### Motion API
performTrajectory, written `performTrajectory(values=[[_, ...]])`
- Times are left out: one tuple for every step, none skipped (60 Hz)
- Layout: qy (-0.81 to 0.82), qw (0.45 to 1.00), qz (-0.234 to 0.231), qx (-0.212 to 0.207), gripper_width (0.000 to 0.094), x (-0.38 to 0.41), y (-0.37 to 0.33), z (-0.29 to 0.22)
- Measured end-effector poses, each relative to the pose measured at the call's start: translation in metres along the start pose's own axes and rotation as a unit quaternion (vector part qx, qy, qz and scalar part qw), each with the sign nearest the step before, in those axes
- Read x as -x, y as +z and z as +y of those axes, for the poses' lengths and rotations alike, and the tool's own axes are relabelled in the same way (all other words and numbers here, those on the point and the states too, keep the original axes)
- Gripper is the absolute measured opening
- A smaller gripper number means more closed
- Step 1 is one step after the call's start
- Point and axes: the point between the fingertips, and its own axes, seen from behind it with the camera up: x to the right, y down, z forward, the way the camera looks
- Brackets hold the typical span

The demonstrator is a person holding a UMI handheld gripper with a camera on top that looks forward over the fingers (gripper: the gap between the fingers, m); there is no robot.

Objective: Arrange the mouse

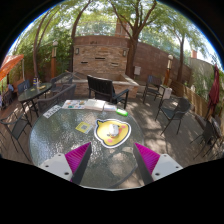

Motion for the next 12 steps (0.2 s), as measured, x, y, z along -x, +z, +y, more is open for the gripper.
performTrajectory(values=[[-0.002,1.0,0.002,-0.002,0.0857,0.0,-0.002,0.0],[-0.004,1.0,0.003,-0.003,0.0855,0.0,-0.005,-0.001],[-0.005,1.0,0.004,-0.004,0.0856,0.0,-0.007,-0.002],[-0.005,1.0,0.003,-0.005,0.0857,0.0,-0.009,-0.002],[-0.005,1.0,0.003,-0.006,0.0856,0.001,-0.011,-0.003],[-0.004,1.0,0.003,-0.007,0.0856,0.001,-0.012,-0.003],[-0.005,1.0,0.003,-0.007,0.0855,0.001,-0.009,-0.002],[-0.005,1.0,0.003,-0.007,0.0855,0.001,-0.01,-0.002],[-0.006,1.0,0.003,-0.006,0.0855,0.002,-0.011,-0.002],[-0.006,1.0,0.003,-0.005,0.0855,0.002,-0.012,-0.002],[-0.006,1.0,0.001,-0.004,0.0855,0.003,-0.013,-0.002],[-0.005,1.0,0.001,-0.004,0.0855,0.003,-0.014,-0.002]])
